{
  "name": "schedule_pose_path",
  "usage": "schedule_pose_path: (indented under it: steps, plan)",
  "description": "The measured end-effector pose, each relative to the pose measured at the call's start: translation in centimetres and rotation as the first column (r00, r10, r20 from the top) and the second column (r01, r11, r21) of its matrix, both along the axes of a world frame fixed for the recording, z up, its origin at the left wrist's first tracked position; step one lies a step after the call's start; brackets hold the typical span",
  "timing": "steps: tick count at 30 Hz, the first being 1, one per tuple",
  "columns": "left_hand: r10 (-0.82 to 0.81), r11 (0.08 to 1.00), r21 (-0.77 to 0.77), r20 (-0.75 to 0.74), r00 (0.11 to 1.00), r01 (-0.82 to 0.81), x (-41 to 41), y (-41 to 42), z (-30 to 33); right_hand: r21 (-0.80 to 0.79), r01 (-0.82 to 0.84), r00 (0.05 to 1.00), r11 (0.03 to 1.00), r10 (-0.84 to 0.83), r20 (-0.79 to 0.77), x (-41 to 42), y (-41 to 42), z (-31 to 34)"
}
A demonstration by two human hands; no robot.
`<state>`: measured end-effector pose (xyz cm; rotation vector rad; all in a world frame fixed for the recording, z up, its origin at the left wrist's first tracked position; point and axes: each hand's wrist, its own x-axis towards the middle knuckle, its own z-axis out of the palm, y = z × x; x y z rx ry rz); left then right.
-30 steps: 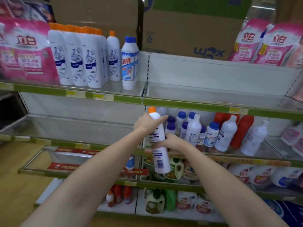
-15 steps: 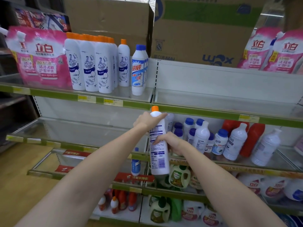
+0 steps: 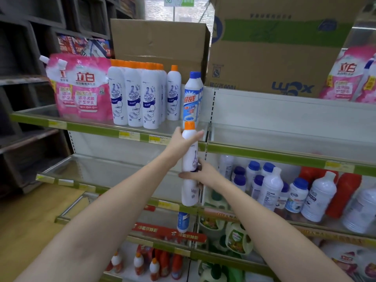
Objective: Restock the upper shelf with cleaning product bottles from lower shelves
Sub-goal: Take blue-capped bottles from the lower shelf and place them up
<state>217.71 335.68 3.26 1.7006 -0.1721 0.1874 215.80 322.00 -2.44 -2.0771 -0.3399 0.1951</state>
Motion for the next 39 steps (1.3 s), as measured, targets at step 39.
schedule_pose_path:
  steps: [39]
  plan:
    - [0.011,0.56,0.696,0.537,0.844,-0.45,18.0,9.2,19.2,0.0,0.563,0.756,0.827,-0.515,0.405,18.5,16.2,8.7]
